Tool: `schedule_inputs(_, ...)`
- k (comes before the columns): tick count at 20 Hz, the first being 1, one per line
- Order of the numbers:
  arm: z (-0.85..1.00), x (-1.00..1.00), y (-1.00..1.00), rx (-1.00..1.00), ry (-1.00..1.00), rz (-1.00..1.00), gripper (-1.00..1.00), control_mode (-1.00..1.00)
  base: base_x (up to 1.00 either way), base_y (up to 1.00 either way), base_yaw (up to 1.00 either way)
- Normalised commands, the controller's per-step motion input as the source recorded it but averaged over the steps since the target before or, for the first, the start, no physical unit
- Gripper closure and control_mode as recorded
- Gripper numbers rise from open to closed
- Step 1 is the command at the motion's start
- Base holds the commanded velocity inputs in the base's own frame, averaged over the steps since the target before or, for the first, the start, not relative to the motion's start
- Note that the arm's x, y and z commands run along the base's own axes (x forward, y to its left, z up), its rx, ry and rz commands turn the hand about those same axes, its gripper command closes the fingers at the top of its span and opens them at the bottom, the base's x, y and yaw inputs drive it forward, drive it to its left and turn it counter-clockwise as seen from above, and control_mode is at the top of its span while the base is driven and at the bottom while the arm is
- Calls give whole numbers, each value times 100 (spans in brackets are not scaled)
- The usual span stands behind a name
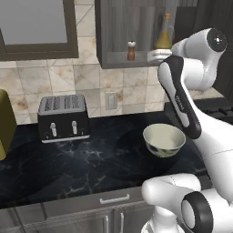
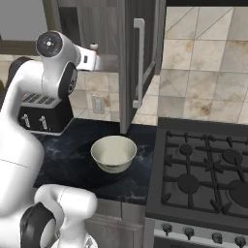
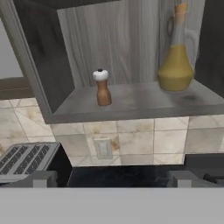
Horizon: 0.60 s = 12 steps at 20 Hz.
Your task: Retrieve the bottle and the shaker from the cabinet and place them next to the mixing bowl on the counter. Then add garlic from the fridge to the mixing bowl.
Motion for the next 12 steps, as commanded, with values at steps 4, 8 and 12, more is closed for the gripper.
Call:
schedule_inputs(4,32,20,0,-8,5,0,-100,-100,0,0,0)
schedule_inputs(8,18,37,3,-6,12,3,-100,-100,0,0,0)
schedule_inputs(12,-1,53,1,-1,9,3,-100,-100,0,0,0)
